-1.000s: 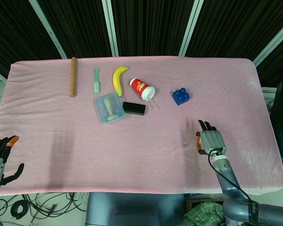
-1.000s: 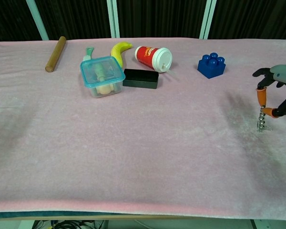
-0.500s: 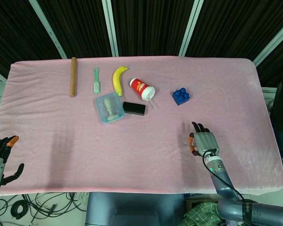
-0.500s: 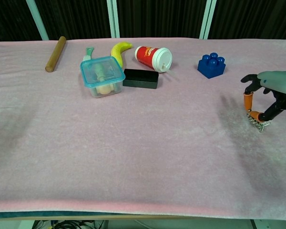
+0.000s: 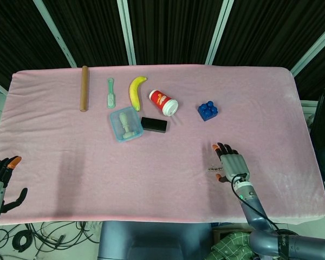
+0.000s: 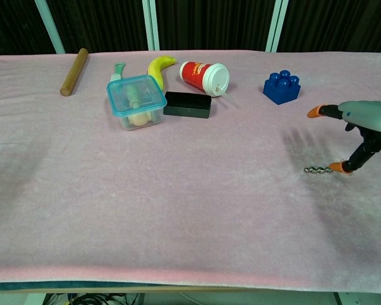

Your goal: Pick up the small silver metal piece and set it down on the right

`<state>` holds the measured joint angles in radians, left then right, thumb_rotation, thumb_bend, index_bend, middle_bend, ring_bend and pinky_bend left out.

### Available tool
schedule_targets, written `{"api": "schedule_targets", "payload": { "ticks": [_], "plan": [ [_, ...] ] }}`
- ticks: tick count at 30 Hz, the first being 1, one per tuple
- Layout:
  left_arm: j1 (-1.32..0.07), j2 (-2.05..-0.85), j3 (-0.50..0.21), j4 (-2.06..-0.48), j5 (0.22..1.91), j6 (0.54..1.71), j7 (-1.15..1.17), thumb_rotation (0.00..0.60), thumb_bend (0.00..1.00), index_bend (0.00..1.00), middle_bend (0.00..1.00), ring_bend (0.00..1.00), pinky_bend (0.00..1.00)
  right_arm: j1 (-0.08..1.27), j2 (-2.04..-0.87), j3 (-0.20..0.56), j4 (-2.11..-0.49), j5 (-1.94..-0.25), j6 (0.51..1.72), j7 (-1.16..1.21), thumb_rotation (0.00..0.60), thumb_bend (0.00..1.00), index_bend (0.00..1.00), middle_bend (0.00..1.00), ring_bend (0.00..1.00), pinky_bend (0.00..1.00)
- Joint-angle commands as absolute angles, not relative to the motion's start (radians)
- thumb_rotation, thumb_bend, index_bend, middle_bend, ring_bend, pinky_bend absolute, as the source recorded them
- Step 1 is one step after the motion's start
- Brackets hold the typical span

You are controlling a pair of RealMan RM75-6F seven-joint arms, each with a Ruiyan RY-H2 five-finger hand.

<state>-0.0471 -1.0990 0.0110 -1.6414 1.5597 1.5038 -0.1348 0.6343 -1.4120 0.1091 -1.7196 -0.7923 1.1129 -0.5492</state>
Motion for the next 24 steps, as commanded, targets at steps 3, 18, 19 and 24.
{"api": "schedule_targets", "payload": {
  "ticks": [3,18,19,24],
  "plan": [
    [-0.047,-1.099,0.011,-1.641,1.559,1.504,-0.136,0.6,0.39,0.07,0.06,0.0,0.02,0.596,-1.346,0.121,-1.757,-0.867,1.214,-0.533,0.6,0.21,0.0,0.0,0.0,0.17],
    [-0.045,-1.106,0.009,-1.635,1.572,1.52,-0.123,0.6,0.39,0.07,0.06,0.0,0.01,0.272,-1.206,-0.059,-1.786,-1.284,1.595,-0.248,0.6,0.18,0.0,0.0,0.0,0.17],
    [-0.044,-1.108,0.01,-1.634,1.574,1.522,-0.123,0.6,0.39,0.07,0.06,0.0,0.01,0.251,-1.217,-0.076,-1.759,-1.312,1.616,-0.229,0.6,0.18,0.0,0.0,0.0,0.17],
    [-0.044,-1.106,0.015,-1.639,1.585,1.524,-0.138,0.6,0.39,0.07,0.06,0.0,0.01,0.177,-1.282,-0.113,-1.632,-1.387,1.683,-0.189,0.6,0.18,0.0,0.0,0.0,0.17]
  ]
}}
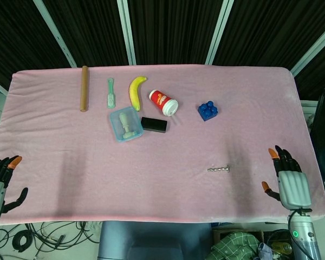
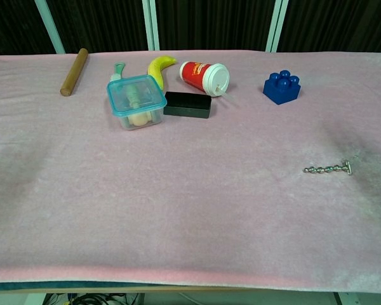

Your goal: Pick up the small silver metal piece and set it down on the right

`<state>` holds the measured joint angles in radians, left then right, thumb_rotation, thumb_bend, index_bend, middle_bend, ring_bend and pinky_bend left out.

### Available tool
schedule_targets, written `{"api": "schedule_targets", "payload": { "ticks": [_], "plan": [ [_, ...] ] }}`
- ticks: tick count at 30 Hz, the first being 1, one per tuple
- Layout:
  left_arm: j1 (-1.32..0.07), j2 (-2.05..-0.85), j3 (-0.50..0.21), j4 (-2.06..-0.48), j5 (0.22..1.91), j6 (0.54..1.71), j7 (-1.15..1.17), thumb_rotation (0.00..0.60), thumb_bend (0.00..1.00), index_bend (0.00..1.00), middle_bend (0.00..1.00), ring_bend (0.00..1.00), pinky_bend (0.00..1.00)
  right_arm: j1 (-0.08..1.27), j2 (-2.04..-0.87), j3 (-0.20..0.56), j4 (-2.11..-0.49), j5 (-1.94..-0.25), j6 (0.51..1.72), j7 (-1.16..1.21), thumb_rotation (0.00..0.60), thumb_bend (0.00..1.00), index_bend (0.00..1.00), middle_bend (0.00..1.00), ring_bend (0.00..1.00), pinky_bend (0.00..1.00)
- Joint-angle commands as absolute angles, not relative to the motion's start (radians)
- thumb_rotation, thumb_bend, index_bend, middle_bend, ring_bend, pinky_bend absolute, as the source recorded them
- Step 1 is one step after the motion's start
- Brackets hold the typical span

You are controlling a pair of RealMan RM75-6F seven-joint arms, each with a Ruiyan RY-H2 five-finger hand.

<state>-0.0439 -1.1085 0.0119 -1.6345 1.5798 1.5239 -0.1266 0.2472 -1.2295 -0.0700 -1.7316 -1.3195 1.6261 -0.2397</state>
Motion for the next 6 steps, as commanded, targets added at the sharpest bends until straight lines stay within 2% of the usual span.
{"api": "schedule_targets", "payload": {
  "ticks": [1,6],
  "plan": [
    [-0.043,-1.105,0.016,-1.639,1.587,1.526,-0.144,0.6,0.39,0.07,0.06,0.0,0.01,0.169,-1.294,-0.114,-1.608,-1.393,1.688,-0.186,0.6,0.18,0.0,0.0,0.0,0.17],
    [-0.044,-1.102,0.022,-1.632,1.602,1.529,-0.146,0.6,0.39,0.07,0.06,0.0,0.01,0.16,-1.318,-0.102,-1.547,-1.403,1.672,-0.196,0.6,0.18,0.0,0.0,0.0,0.17]
  ]
}}
